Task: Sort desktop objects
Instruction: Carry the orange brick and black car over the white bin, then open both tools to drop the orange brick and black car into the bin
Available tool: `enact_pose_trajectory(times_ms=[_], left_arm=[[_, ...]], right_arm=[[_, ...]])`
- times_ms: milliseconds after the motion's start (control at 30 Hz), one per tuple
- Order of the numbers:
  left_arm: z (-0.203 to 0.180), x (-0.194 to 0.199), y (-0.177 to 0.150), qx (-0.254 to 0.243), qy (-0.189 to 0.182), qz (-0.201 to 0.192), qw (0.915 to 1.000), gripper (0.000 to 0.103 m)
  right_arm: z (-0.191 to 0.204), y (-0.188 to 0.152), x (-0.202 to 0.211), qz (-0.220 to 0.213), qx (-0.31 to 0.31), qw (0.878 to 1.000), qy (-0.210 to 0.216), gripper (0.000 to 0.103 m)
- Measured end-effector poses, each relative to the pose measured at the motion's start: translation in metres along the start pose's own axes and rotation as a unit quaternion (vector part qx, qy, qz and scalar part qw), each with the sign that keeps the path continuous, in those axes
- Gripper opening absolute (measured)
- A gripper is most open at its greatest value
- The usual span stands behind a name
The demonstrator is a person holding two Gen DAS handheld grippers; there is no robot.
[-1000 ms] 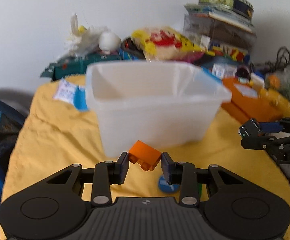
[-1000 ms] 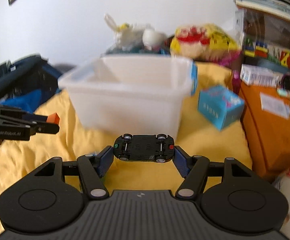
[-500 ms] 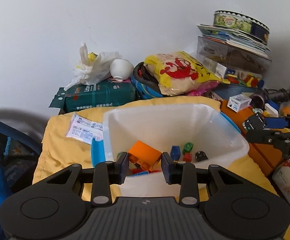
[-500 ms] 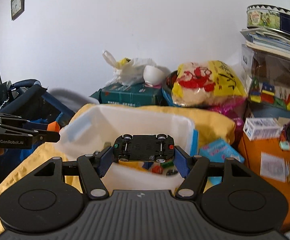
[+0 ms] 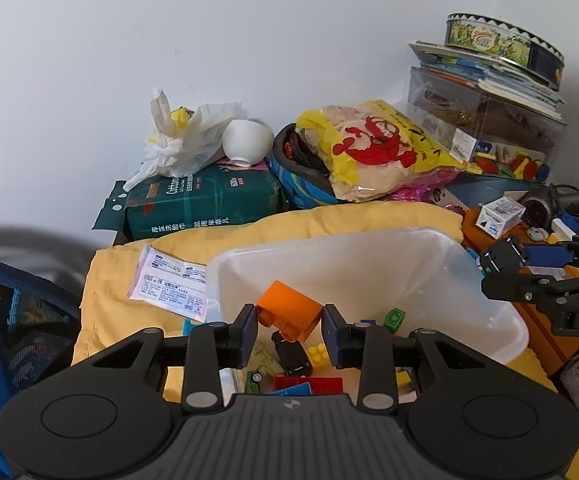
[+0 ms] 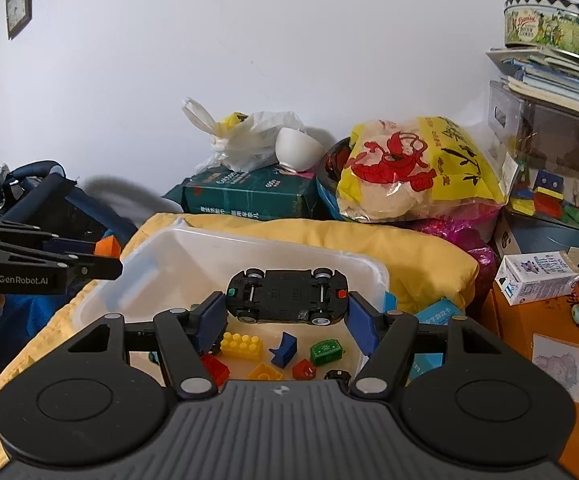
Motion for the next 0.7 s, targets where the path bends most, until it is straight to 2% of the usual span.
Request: enact_pose_trajectory(times_ms=[533,600,700], left_arm=[[0.001,-0.035,0.0,-0.003,0.01,0.034,0.9994,0.039],[0.0,-0.04,-0.003,-0.005,0.013,0.043,0.999,0.045],[0.001,-0.041,-0.007,-0.005,0.021,0.044,0.9988,0.049]], right_arm=[[-0.023,0.002,-0.036,0.042,-0.023,0.999,-0.005,0.068],[-0.024,-0.002,-0.043,0.057,-0.028,0.998,0.002,0.069],[-0.025,-0.007,-0.048,0.063,-0.029,0.998,-0.002,0.079]])
Point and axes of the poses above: each gripper's, at about its wrist camera, not at the fingertips, and x roughly against the way its jaws point, z to its left, y to its top, the point moved 8 cm from there along -x, roughly the way its jaws point, and after that the axes turned 10 degrees about y, right-handed, at the moved point
